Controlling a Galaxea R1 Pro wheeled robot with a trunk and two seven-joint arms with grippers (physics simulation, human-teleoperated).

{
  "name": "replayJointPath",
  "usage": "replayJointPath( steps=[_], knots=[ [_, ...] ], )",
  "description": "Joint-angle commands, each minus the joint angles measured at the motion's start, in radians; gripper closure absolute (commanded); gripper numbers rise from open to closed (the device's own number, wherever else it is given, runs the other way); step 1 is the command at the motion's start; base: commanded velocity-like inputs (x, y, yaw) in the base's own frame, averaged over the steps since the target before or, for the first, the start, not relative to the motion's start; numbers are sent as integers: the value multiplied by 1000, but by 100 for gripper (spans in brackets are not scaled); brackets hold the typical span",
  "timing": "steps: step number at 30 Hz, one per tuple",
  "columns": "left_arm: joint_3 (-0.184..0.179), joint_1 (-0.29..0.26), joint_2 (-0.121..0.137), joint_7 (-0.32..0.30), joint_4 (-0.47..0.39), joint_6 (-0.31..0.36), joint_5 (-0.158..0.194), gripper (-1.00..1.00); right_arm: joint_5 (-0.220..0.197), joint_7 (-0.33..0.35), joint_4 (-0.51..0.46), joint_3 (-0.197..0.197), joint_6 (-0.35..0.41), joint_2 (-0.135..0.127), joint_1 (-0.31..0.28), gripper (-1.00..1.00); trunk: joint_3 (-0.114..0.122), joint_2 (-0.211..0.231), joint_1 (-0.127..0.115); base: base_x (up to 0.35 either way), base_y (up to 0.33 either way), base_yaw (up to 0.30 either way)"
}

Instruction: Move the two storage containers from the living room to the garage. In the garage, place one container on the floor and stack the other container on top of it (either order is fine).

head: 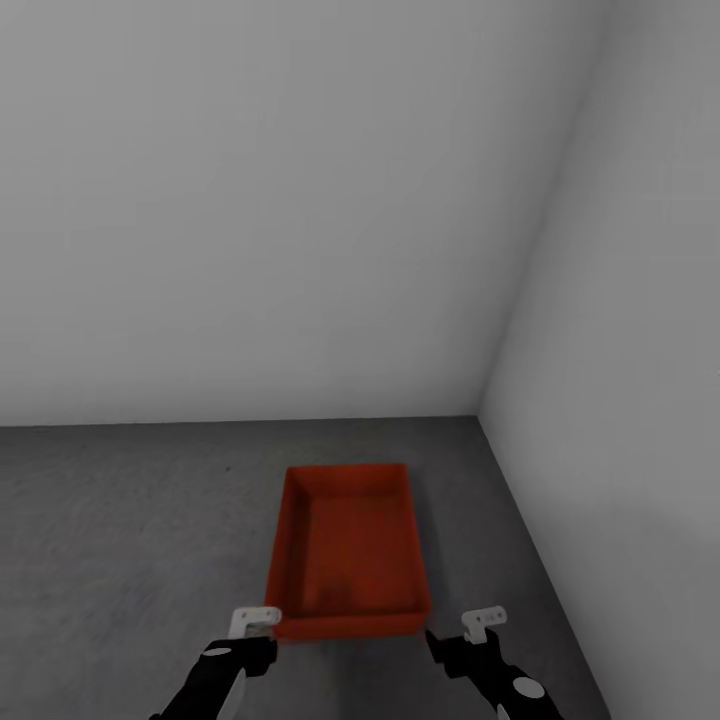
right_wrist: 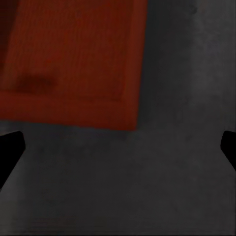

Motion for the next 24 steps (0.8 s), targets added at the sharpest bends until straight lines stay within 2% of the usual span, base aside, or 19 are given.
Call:
replayJointPath(
  steps=[1, 7, 11, 14, 16, 18, 21, 24],
  knots=[
    [2, 0, -1, 2, -2, 5, -1, -100, -8, 0, -1, 4, 1, -1, 0, -100, 2, 7, -5, -337, 0, 0],
    [2, 0, -2, 2, -2, 5, 0, -100, -8, -8, -1, 5, 1, -1, 0, -100, 21, 49, -28, -319, 0, 0],
    [6, 0, 1, 3, 3, 3, -2, -100, -9, -13, 1, 6, 1, -1, 0, -100, 34, 77, -43, -114, 0, 0],
    [8, 0, 8, 3, 42, -14, -5, -100, -10, -15, 20, 6, 1, -5, 0, -100, 43, 98, -55, -36, 0, 0],
    [11, 0, 20, 7, 142, -58, -7, -100, -7, -16, 79, 6, 1, -9, 0, -100, 49, 112, -62, -15, 0, 0],
    [12, 0, 31, 7, 207, -90, -7, -100, 1, -16, 110, 6, 0, -10, 0, -100, 56, 126, -70, -8, 0, 0],
    [14, 0, 70, 4, 368, -194, -3, -100, 44, -17, 166, 6, 0, -12, 0, -100, 65, 147, -81, -4, 0, 0],
    [18, 0, 96, 1, 485, -300, -1, -100, 82, -18, 223, 5, 0, -12, 0, -100, 75, 168, -93, -1, 0, 0]
  ],
)
